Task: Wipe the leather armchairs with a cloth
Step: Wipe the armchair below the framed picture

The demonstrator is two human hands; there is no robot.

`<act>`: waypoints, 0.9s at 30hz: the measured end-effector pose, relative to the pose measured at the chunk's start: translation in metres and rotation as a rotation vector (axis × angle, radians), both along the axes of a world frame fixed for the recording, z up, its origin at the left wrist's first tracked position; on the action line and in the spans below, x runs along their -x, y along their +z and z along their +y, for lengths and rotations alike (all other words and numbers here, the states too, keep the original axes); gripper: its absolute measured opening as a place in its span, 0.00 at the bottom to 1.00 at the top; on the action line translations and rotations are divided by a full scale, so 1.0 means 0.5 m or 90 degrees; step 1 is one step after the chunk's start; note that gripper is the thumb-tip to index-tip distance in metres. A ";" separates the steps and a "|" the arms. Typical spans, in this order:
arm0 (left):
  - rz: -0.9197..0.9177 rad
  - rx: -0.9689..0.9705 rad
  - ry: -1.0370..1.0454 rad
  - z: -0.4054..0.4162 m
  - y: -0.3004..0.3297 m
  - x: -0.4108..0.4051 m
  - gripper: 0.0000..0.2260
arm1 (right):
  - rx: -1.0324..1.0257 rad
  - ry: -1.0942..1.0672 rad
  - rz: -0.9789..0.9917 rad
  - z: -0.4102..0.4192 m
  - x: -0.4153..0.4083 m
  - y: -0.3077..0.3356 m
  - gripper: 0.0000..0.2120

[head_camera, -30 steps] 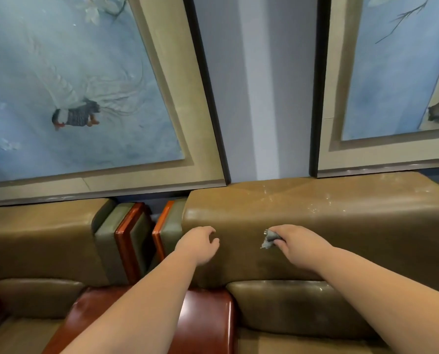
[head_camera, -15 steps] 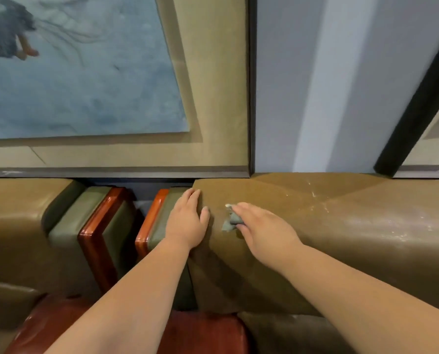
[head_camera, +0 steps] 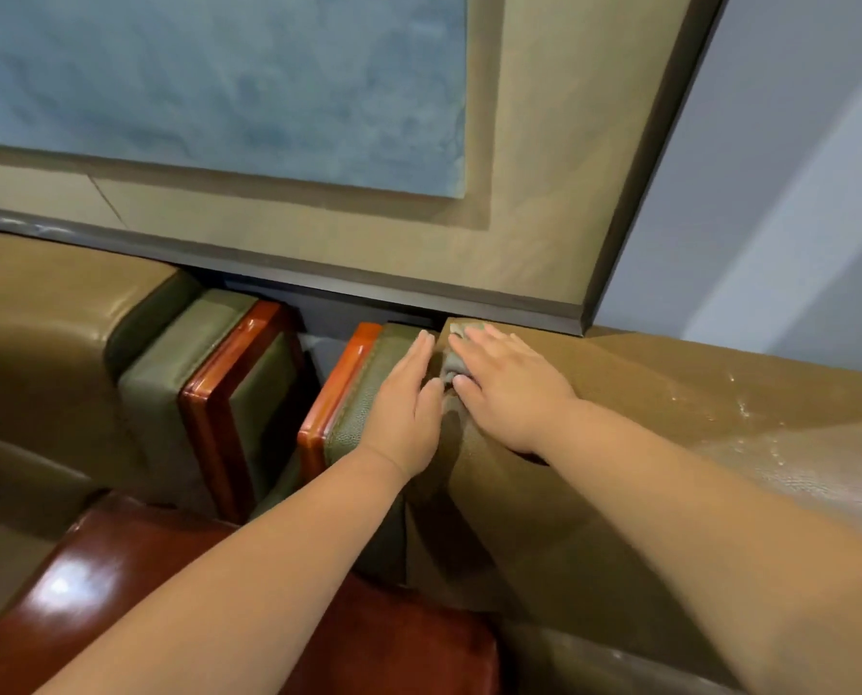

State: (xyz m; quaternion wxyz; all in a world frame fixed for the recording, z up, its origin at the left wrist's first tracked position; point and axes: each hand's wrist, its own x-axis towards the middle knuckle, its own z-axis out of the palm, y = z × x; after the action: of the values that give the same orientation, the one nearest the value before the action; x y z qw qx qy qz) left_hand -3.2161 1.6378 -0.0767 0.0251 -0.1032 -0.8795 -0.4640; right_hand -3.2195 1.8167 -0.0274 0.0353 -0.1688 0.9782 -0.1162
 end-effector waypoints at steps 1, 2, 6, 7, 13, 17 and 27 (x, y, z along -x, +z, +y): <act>-0.002 -0.028 0.028 -0.017 -0.001 0.006 0.29 | 0.012 0.015 0.006 -0.004 -0.034 -0.004 0.30; 0.011 -0.020 0.043 -0.033 -0.001 0.013 0.27 | 0.017 0.024 0.013 -0.009 -0.069 -0.009 0.30; 0.082 0.218 0.002 -0.069 -0.024 0.048 0.24 | -0.025 0.034 0.002 -0.019 -0.103 -0.018 0.31; 0.093 0.243 0.007 -0.067 -0.030 0.051 0.24 | -0.034 0.032 0.007 -0.021 -0.082 -0.015 0.30; 0.102 0.256 -0.005 -0.077 -0.033 0.052 0.28 | -0.038 -0.021 -0.019 -0.056 0.045 0.005 0.29; 0.102 0.266 -0.026 -0.077 -0.037 0.055 0.28 | -0.062 0.035 0.054 -0.039 -0.078 -0.017 0.33; 0.098 0.256 -0.027 -0.072 -0.034 0.051 0.28 | -0.057 -0.024 -0.005 -0.022 -0.001 0.007 0.32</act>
State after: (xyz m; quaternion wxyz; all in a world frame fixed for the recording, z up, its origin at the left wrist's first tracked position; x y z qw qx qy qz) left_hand -3.2418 1.6017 -0.0935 0.0610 -0.1598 -0.9475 -0.2703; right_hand -3.2189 1.8058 -0.0240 0.0443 -0.1478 0.9853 -0.0735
